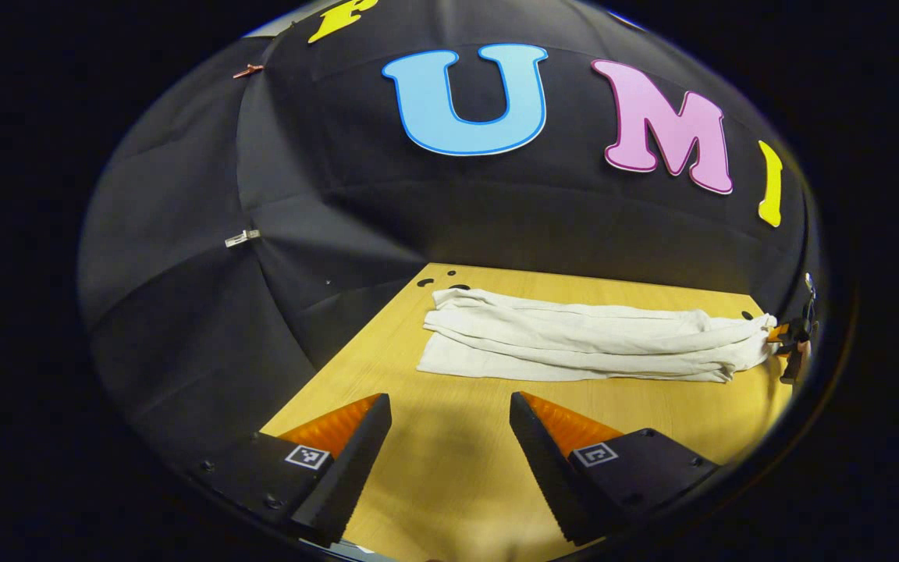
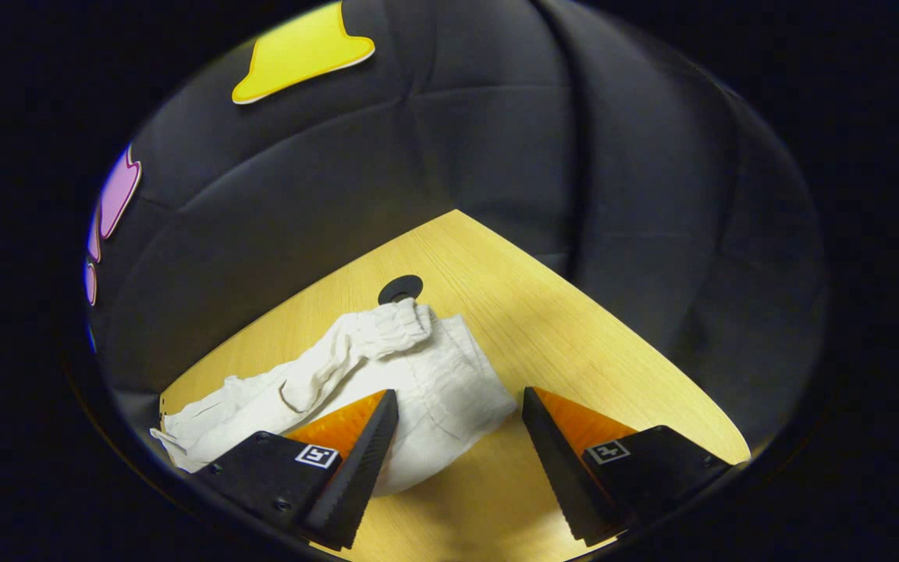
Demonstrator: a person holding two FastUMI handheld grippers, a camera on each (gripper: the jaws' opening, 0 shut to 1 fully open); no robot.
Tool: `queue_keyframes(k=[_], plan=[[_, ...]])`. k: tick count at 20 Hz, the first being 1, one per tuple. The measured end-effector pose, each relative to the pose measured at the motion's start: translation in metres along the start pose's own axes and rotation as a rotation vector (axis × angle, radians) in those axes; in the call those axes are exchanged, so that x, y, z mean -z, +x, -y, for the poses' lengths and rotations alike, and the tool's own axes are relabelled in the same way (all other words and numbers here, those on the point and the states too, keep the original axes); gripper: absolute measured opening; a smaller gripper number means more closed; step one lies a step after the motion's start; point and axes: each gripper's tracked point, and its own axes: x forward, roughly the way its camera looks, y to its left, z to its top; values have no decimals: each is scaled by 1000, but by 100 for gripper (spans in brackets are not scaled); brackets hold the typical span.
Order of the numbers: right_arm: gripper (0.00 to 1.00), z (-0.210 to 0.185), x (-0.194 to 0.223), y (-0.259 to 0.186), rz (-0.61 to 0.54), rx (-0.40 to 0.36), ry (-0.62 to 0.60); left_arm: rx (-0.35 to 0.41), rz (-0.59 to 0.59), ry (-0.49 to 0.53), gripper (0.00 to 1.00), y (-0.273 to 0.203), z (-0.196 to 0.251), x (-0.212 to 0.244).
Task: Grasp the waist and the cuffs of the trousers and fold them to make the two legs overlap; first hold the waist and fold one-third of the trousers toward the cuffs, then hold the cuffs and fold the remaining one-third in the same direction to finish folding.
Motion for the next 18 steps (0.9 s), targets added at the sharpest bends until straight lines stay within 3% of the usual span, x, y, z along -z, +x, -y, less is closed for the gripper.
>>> queue_keyframes(k=[1,2,3,4,5,6,7,9,11,13,18], plan=[[98,1,3,1,-1,17,-27,7,-10,-10,98,0,5,4],[82,2,9,4,5,43,-69,18,-23,-12,97,0,10,9],[78,0,10,7,17,61,-117,31,-27,-12,98,-2,17,11],[85,-4,16,7,17,70,-148,47,-26,-10,98,-2,24,11],[62,-7,17,9,23,74,-164,61,-26,-9,98,-2,32,12],[48,-7,19,10,18,88,-157,74,-25,-8,98,-3,38,13],[41,-11,20,9,6,82,-134,82,-26,-2,98,-3,42,15],[36,-13,20,3,-1,77,-141,87,-28,31,97,-4,50,19],[21,-16,19,1,5,65,-167,108,-25,37,98,-7,60,20],[13,-15,19,-1,5,68,-182,126,-32,26,97,-11,69,26],[13,-23,10,-14,26,91,-315,147,-20,23,98,-16,76,31]])
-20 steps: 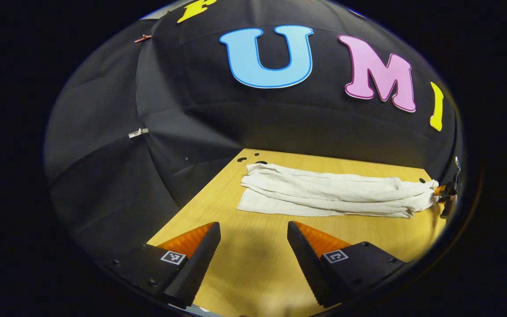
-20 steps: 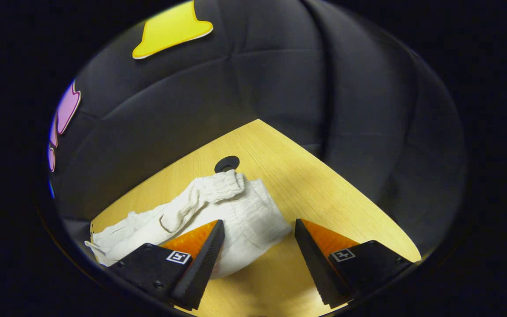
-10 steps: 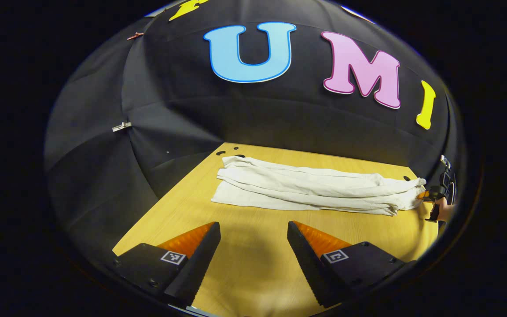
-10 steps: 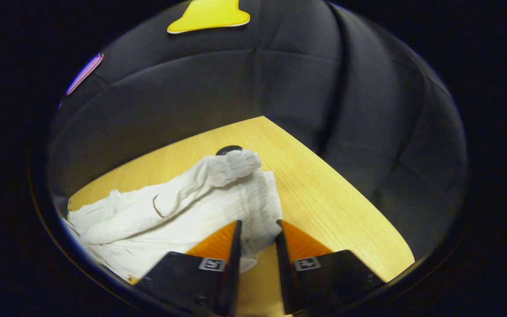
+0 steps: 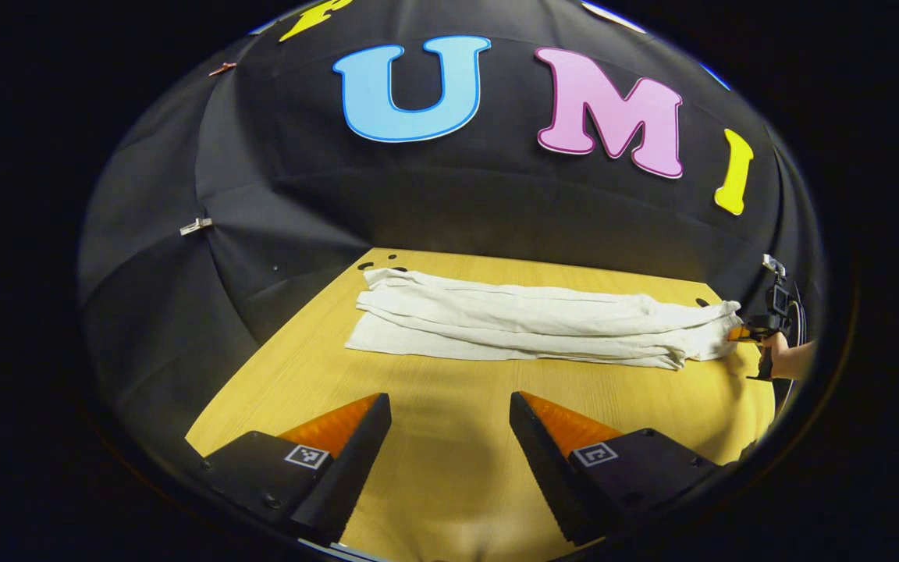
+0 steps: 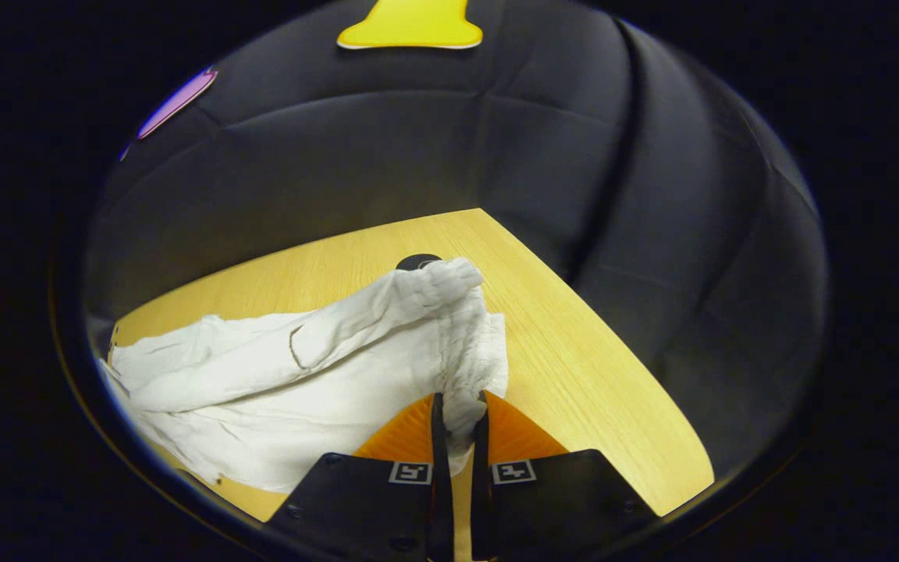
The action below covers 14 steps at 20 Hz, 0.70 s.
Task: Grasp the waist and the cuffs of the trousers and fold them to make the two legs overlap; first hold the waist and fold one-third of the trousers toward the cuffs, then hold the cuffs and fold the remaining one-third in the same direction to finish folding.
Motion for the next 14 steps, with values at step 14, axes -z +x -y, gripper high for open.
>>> queue_keyframes(k=[14], plan=[[13,-17,-64,-70,336,-243,-335,-33,30,-103,98,-16,-7,11]])
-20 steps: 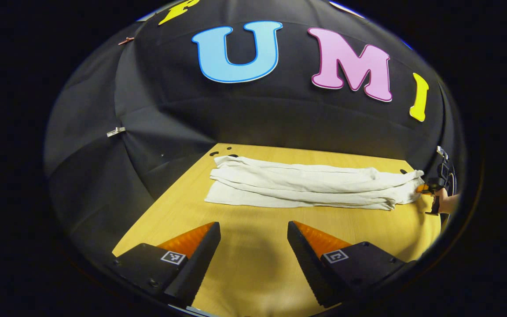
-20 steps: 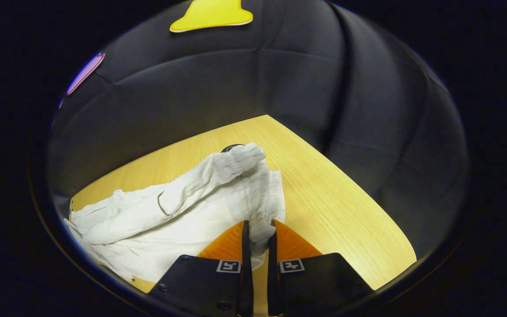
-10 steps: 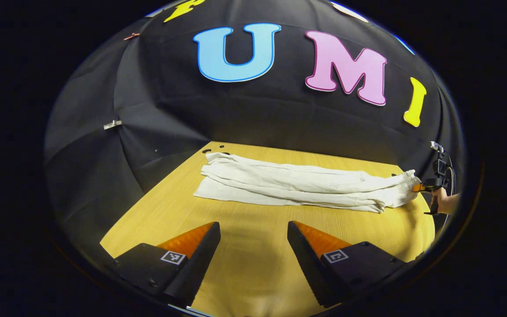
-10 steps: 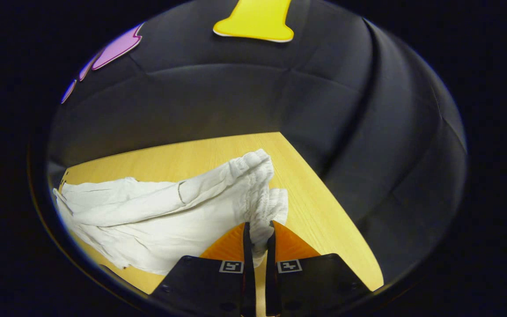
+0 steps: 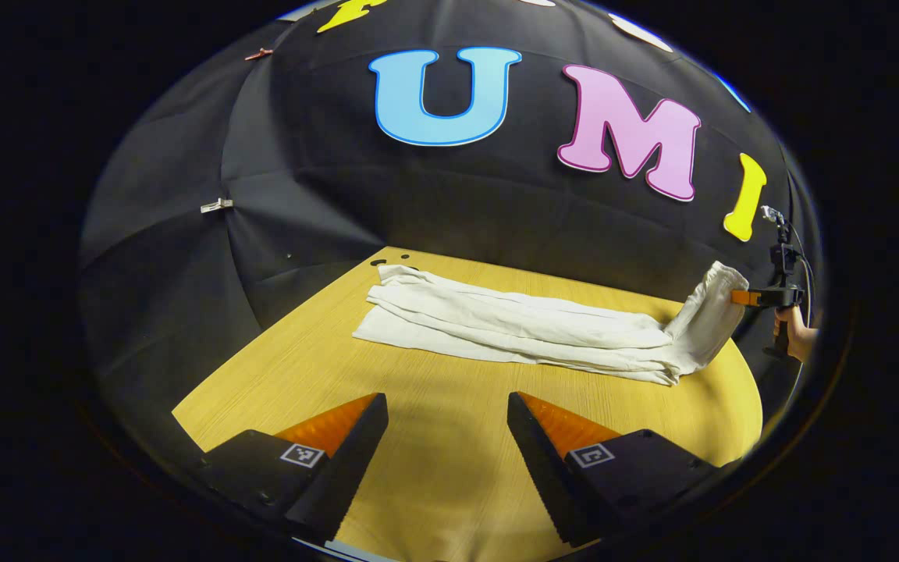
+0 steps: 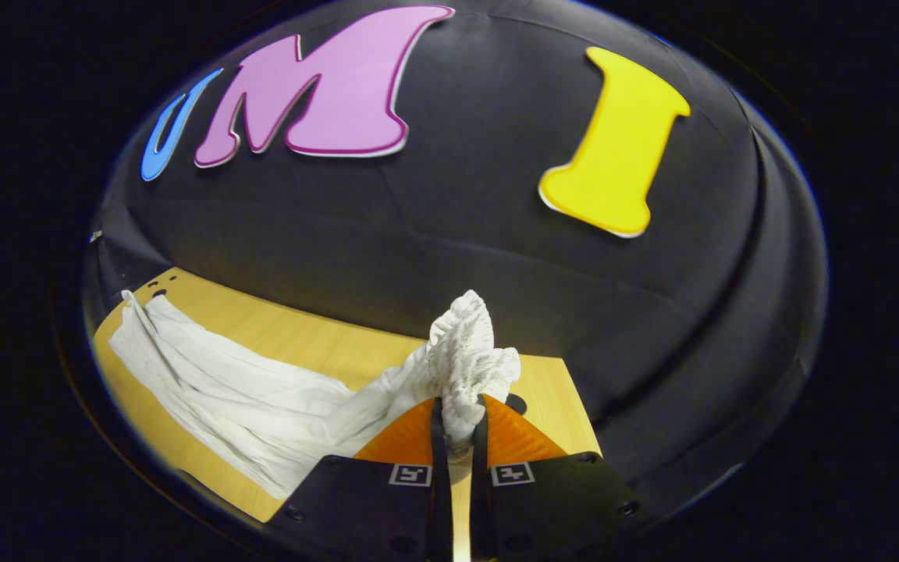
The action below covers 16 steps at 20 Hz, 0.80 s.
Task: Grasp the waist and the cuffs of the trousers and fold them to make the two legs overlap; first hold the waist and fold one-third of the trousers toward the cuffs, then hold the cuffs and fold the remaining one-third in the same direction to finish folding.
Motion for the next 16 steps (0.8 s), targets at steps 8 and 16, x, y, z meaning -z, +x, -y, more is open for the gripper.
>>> queue_keyframes(k=[8,16], plan=[[12,1,-9,-8,105,-188,98,4,1,-95,96,-4,-9,-2],[12,-1,-18,-23,105,-326,129,41,36,-230,96,29,-1,-8]])
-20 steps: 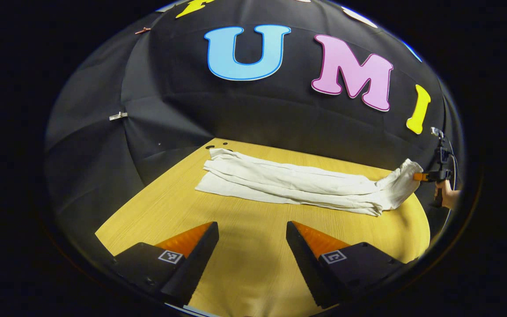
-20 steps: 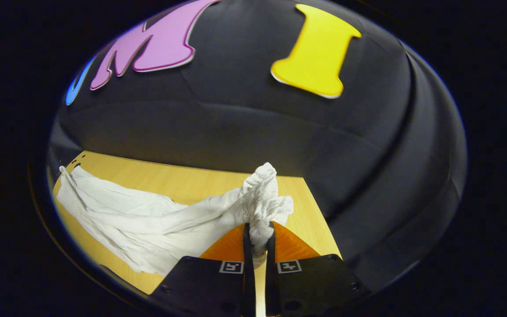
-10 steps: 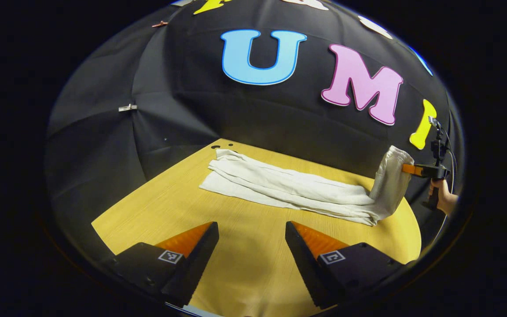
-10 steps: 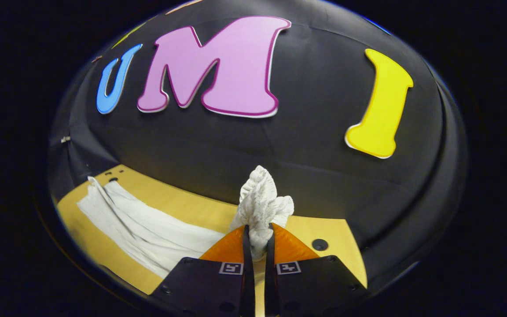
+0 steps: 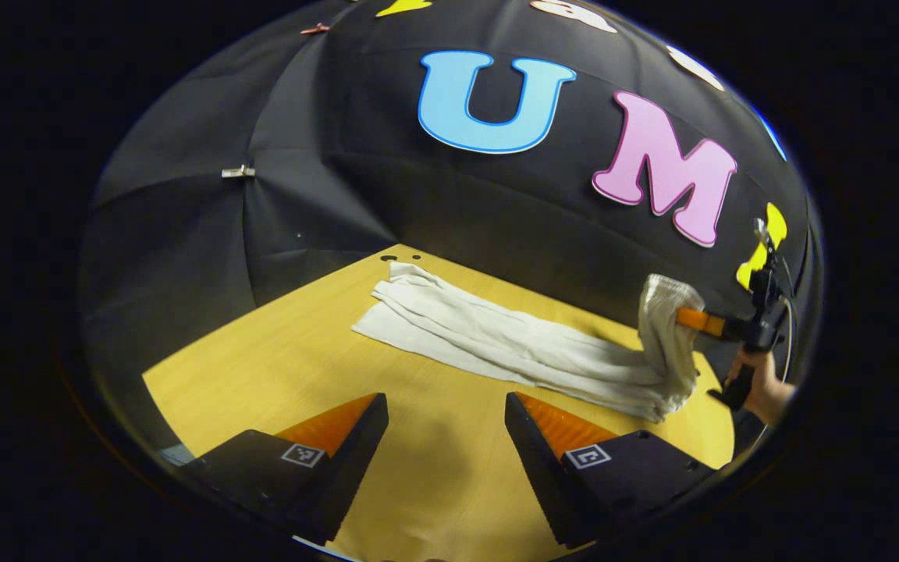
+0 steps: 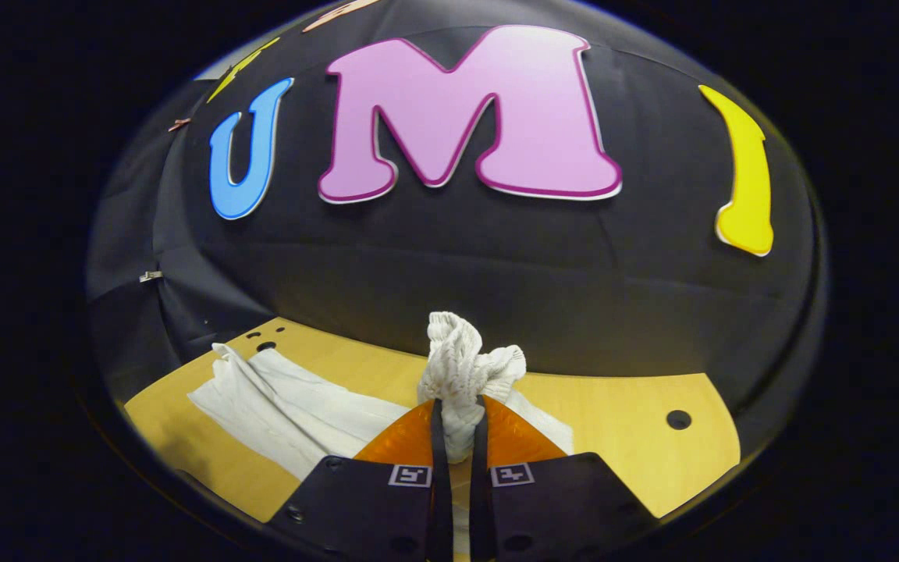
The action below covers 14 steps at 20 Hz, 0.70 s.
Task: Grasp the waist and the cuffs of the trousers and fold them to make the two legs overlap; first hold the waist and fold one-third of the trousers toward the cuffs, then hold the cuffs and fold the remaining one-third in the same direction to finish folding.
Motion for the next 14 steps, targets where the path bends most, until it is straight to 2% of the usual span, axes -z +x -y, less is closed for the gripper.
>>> queue_keyframes(k=[1,2,3,6,7,8,9,11,12,13,14], plan=[[12,0,0,-2,-7,-18,-10,-3,-21,-26,96,11,-1,3],[2,1,2,-3,-22,-38,-24,-25,-47,-40,96,21,-3,6],[15,2,3,-6,-40,-57,-37,-37,-68,-45,96,33,-7,7],[23,4,5,-7,-98,-114,-69,-58,-56,-37,96,68,-19,-7],[18,10,3,-8,-106,-116,-82,-55,-54,-39,96,81,-21,-12],[36,16,0,-12,-108,-120,-97,-56,-56,-43,96,93,-27,-18],[48,20,-3,-15,-107,-134,-109,-69,-52,-48,96,107,-35,-25],[63,27,1,-28,-123,-177,-122,-103,-37,-60,96,135,-55,-43],[75,30,4,-40,-135,-196,-129,-114,-45,-60,96,149,-65,-51],[100,41,1,-54,-139,-200,-144,-130,-43,-54,96,161,-75,-57],[99,48,0,-62,-141,-202,-154,-145,-41,-44,96,175,-85,-67]])
